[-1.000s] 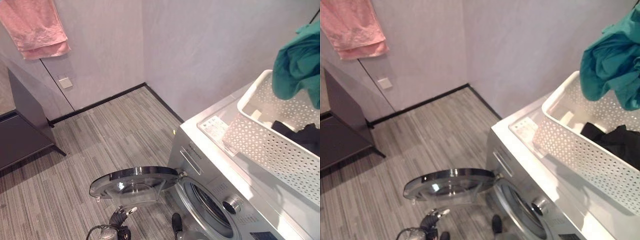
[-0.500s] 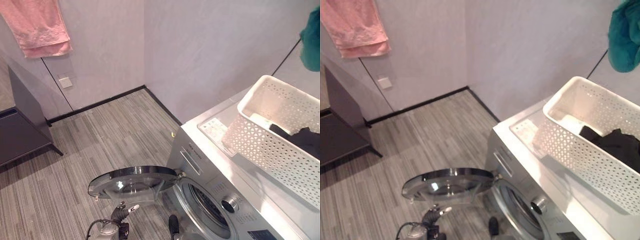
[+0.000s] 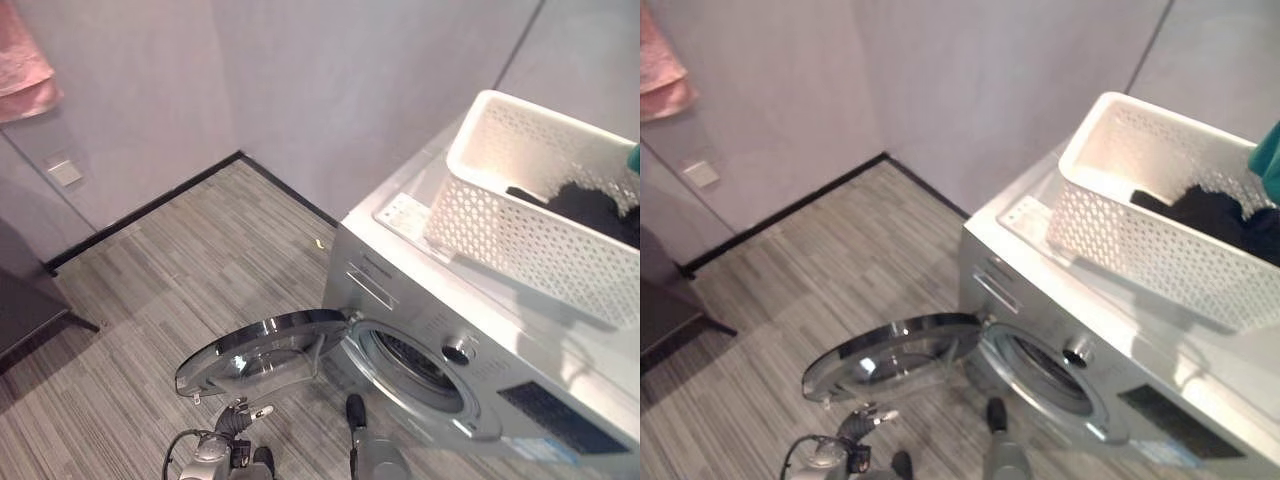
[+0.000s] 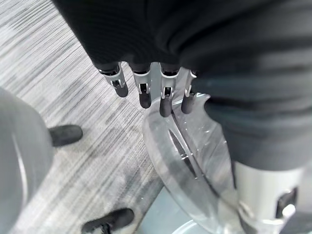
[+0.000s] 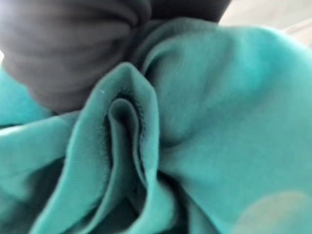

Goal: Grab the laundry basket,head to the washer,open it,put in the laundry and shut it.

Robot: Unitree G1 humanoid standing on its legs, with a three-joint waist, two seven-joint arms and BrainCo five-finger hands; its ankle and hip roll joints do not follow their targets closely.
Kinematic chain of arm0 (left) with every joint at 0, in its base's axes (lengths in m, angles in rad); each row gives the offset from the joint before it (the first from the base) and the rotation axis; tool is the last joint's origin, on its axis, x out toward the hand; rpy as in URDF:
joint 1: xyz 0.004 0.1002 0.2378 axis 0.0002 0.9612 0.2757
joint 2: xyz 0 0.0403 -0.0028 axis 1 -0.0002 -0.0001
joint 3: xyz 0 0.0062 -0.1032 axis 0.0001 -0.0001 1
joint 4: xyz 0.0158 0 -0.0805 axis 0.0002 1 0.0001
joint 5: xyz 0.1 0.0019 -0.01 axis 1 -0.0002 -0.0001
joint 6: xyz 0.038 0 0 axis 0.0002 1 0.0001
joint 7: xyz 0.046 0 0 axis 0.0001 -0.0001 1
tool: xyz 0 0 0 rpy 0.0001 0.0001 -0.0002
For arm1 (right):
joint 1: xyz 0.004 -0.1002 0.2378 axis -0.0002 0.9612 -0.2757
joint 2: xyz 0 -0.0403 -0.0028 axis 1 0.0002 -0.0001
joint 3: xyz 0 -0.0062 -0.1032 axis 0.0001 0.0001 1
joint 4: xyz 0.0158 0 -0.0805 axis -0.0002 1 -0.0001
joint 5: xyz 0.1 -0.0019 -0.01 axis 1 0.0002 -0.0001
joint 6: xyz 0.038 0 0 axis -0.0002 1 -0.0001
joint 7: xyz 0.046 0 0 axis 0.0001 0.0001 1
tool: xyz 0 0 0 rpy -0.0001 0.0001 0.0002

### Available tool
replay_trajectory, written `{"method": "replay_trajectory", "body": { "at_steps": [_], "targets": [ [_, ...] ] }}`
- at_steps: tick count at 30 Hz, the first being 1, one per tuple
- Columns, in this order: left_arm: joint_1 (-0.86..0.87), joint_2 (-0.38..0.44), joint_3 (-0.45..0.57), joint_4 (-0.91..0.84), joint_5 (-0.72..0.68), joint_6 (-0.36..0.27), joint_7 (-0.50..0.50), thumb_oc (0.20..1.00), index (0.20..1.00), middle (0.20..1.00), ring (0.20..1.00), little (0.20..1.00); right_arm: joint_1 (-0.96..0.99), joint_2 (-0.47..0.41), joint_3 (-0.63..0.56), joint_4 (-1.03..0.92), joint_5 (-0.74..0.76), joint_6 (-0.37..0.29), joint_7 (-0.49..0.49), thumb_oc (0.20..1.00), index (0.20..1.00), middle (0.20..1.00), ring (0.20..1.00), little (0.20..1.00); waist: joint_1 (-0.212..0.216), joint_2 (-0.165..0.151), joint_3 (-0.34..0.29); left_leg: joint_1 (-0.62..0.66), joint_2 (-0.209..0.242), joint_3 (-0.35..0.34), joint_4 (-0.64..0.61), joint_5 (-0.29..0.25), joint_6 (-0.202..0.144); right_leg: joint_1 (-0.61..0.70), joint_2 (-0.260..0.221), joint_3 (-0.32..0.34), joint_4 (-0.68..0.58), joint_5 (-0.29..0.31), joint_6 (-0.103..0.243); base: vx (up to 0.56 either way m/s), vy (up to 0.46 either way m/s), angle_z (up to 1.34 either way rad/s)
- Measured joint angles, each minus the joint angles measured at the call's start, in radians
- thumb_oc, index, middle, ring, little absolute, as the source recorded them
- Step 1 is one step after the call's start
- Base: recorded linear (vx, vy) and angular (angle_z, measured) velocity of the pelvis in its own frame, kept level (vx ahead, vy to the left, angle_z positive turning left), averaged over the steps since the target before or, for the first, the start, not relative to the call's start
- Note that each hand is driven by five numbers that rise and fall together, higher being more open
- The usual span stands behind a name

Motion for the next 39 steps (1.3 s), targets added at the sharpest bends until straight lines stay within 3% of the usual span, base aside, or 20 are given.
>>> {"method": "replay_trajectory", "body": {
  "at_steps": [2, 4, 6, 7, 9, 11, 12, 14, 15, 16, 20, 21, 24, 27, 29, 30, 32, 34, 35, 39],
  "targets": [
    [0.005, 0.013, 0.002, -0.013, 0.0, 0.0, -0.001, 1.0, 1.0, 1.0, 1.0, 1.0, 0.003, 0.002, -0.014, 0.001, 0.007, 0.001, 0.005, 0.2, 0.2, 0.2, 0.2, 0.2, -0.005, 0.014, -0.002, 0.022, 0.026, 0.049, -0.04, 0.037, -0.021, -0.04, -0.027, -0.05, 0.265, -0.089, -0.013, -0.13, 0.016, -0.7],
    [0.025, 0.034, 0.011, -0.011, -0.001, 0.001, -0.002, 1.0, 1.0, 1.0, 1.0, 1.0, 0.007, -0.003, -0.015, 0.003, 0.025, -0.011, 0.01, 0.2, 0.2, 0.2, 0.2, 0.2, 0.011, -0.001, -0.014, 0.052, 0.044, 0.084, -0.065, 0.047, -0.031, 0.004, -0.071, -0.072, 0.366, -0.162, 0.02, -0.08, -0.009, -0.64],
    [0.034, 0.063, 0.018, -0.003, -0.001, 0.006, -0.006, 1.0, 1.0, 1.0, 1.0, 1.0, 0.026, -0.009, -0.032, -0.005, 0.042, -0.027, 0.029, 0.2, 0.2, 0.2, 0.2, 0.2, 0.031, -0.03, -0.036, 0.054, 0.06, 0.109, -0.068, 0.053, -0.045, 0.078, -0.102, -0.075, 0.313, -0.126, 0.035, -0.09, -0.035, -0.61],
    [0.036, 0.081, 0.03, -0.003, -0.001, 0.011, -0.006, 1.0, 1.0, 1.0, 1.0, 1.0, 0.033, -0.008, -0.036, -0.008, 0.043, -0.033, 0.031, 0.2, 0.2, 0.2, 0.2, 0.2, 0.038, -0.044, -0.042, 0.05, 0.073, 0.101, -0.062, 0.056, -0.05, 0.127, -0.071, -0.072, 0.222, -0.124, 0.066, -0.13, -0.063, -0.48],
    [0.034, 0.073, 0.051, -0.01, -0.002, 0.018, -0.011, 1.0, 1.0, 1.0, 1.0, 1.0, 0.103, 0.002, -0.078, -0.004, 0.041, -0.048, 0.039, 0.2, 0.2, 0.2, 0.2, 0.2, 0.05, -0.056, -0.043, -0.021, 0.108, 0.099, 0.051, 0.057, -0.045, 0.158, -0.039, -0.079, 0.144, -0.101, 0.024, -0.14, -0.072, -0.32],
    [0.032, 0.051, 0.044, -0.037, -0.003, 0.019, -0.015, 1.0, 1.0, 1.0, 1.0, 1.0, 0.145, 0.007, -0.118, 0.031, 0.043, -0.041, 0.051, 0.2, 0.2, 0.2, 0.2, 0.2, 0.055, -0.07, -0.073, -0.053, 0.022, 0.055, -0.081, 0.047, -0.01, 0.148, -0.049, -0.063, 0.08, -0.087, 0.018, -0.16, -0.096, -0.57],
    [0.039, 0.036, 0.046, -0.038, -0.003, 0.018, -0.015, 1.0, 1.0, 1.0, 1.0, 1.0, 0.145, 0.009, -0.129, 0.052, 0.044, -0.041, 0.052, 0.2, 0.2, 0.2, 0.2, 0.2, 0.088, -0.047, -0.086, -0.031, 0.004, 0.016, -0.182, 0.158, 0.011, 0.137, -0.024, -0.047, 0.038, -0.057, 0.023, -0.23, -0.152, -0.99],
    [0.053, 0.037, 0.054, -0.034, -0.006, 0.022, -0.013, 1.0, 1.0, 1.0, 1.0, 1.0, 0.176, 0.01, -0.122, 0.076, 0.048, -0.044, 0.061, 0.2, 0.2, 0.2, 0.2, 0.2, 0.077, -0.044, -0.09, -0.033, 0.023, 0.049, -0.186, 0.189, -0.018, 0.142, -0.02, -0.045, 0.028, -0.073, 0.023, -0.34, -0.255, -0.63],
    [0.056, 0.054, 0.07, -0.035, -0.012, 0.016, -0.011, 1.0, 1.0, 1.0, 1.0, 1.0, 0.285, -0.014, -0.123, 0.188, 0.049, -0.036, 0.069, 0.2, 0.2, 0.2, 0.2, 0.2, 0.066, -0.077, -0.121, -0.038, 0.036, 0.061, -0.179, 0.2, -0.035, 0.136, -0.054, -0.048, 0.14, -0.178, 0.054, -0.29, -0.254, -0.25],
    [0.057, 0.068, 0.074, -0.031, -0.012, 0.016, -0.011, 1.0, 1.0, 1.0, 1.0, 1.0, 0.289, -0.014, -0.124, 0.197, 0.049, -0.036, 0.071, 0.2, 0.2, 0.2, 0.2, 0.2, 0.07, -0.089, -0.125, -0.041, 0.035, 0.065, -0.173, 0.198, -0.042, 0.15, -0.056, -0.038, 0.11, -0.187, 0.066, -0.31, -0.298, -0.19],
    [0.057, 0.058, 0.074, -0.092, -0.042, 0.011, 0.001, 1.0, 1.0, 1.0, 1.0, 1.0, 0.492, 0.122, -0.254, 0.138, 0.119, -0.039, 0.071, 0.2, 0.2, 0.2, 0.2, 0.2, 0.062, -0.06, -0.103, -0.13, 0.141, 0.036, -0.044, 0.231, -0.061, 0.183, 0.075, -0.078, 0.047, -0.167, -0.016, -0.36, -0.3, 0.19],
    [0.04, 0.054, 0.076, -0.104, -0.039, 0.002, 0.005, 1.0, 1.0, 1.0, 1.0, 1.0, 0.57, 0.213, -0.341, 0.053, 0.122, -0.046, 0.068, 0.2, 0.2, 0.2, 0.2, 0.2, 0.049, -0.066, -0.075, -0.173, 0.165, 0.004, -0.009, 0.279, -0.098, 0.2, 0.09, -0.112, 0.027, -0.181, -0.057, -0.23, -0.099, 0.66],
    [0.03, 0.036, 0.044, -0.15, -0.035, 0.003, 0.013, 1.0, 1.0, 1.0, 1.0, 1.0, 0.63, 0.309, -0.362, -0.055, 0.138, -0.048, 0.064, 0.2, 0.2, 0.2, 0.2, 0.2, 0.046, -0.05, -0.04, -0.216, 0.195, -0.011, -0.014, 0.359, -0.159, 0.172, 0.124, -0.151, 0.049, -0.187, -0.093, -0.32, -0.061, 0.38],
    [0.026, 0.062, 0.021, -0.276, -0.032, 0.003, 0.036, 1.0, 1.0, 1.0, 1.0, 1.0, 0.499, 0.44, -0.197, -0.144, 0.157, -0.064, 0.049, 0.2, 0.2, 0.2, 0.2, 0.2, 0.076, -0.091, -0.003, -0.215, 0.103, -0.259, 0.012, 0.311, -0.222, 0.065, 0.103, -0.103, 0.101, -0.135, -0.153, -0.21, 0.008, -0.47],
    [-0.009, 0.093, -0.004, -0.367, -0.03, 0.002, 0.033, 1.0, 1.0, 1.0, 1.0, 1.0, 0.495, 0.561, -0.117, -0.237, 0.158, -0.075, 0.068, 0.2, 0.2, 0.2, 0.2, 0.2, 0.064, -0.111, 0.026, -0.194, 0.112, -0.321, 0.16, 0.185, -0.221, 0.086, 0.094, -0.128, 0.05, -0.082, -0.154, -0.03, 0.071, 0.2],
    [-0.003, 0.106, -0.012, -0.412, -0.029, -0.004, 0.032, 1.0, 1.0, 1.0, 1.0, 1.0, 0.491, 0.602, -0.059, -0.264, 0.158, -0.079, 0.073, 0.2, 0.2, 0.2, 0.2, 0.2, 0.051, -0.117, 0.033, -0.138, 0.143, -0.328, 0.15, 0.157, -0.21, 0.103, 0.099, -0.127, 0.03, -0.077, -0.152, 0.09, 0.087, 0.34],
    [-0.032, 0.073, -0.014, -0.448, -0.021, -0.011, 0.026, 1.0, 1.0, 1.0, 1.0, 1.0, 0.511, 0.631, -0.02, -0.286, 0.156, -0.085, 0.094, 0.2, 0.2, 0.2, 0.2, 0.2, 0.024, -0.046, 0.043, 0.041, 0.226, -0.303, -0.059, 0.154, -0.203, 0.118, 0.111, -0.146, 0.017, -0.07, -0.133, 0.11, 0.179, 0.41],
    [-0.027, 0.068, -0.022, -0.469, 0.014, -0.006, 0.02, 1.0, 1.0, 1.0, 1.0, 1.0, 0.596, 0.743, -0.044, -0.398, 0.146, -0.086, 0.136, 0.2, 0.2, 0.2, 0.2, 0.2, -0.007, -0.003, 0.038, 0.148, 0.234, -0.166, -0.251, 0.165, -0.182, 0.135, 0.106, -0.162, 0.0, -0.051, -0.099, -0.04, 0.17, 0.36],
    [-0.02, 0.075, -0.034, -0.49, 0.053, -0.006, 0.015, 1.0, 1.0, 1.0, 1.0, 1.0, 0.649, 0.743, -0.011, -0.435, 0.144, -0.093, 0.171, 0.2, 0.2, 0.2, 0.2, 0.2, -0.006, 0.035, 0.034, 0.157, 0.224, -0.148, -0.241, 0.186, -0.16, 0.133, 0.114, -0.162, -0.006, -0.036, -0.08, -0.04, 0.123, 0.13],
    [0.022, 0.167, -0.051, -0.541, 0.155, -0.006, -0.004, 1.0, 1.0, 1.0, 1.0, 1.0, 0.724, 0.784, 0.103, -0.418, 0.116, -0.092, 0.272, 0.2, 0.2, 0.2, 0.2, 0.2, 0.005, -0.006, 0.03, 0.139, 0.161, -0.168, -0.217, 0.108, -0.18, 0.115, 0.057, -0.132, -0.029, 0.016, -0.023, -0.02, 0.098, -0.14]
  ]
}}
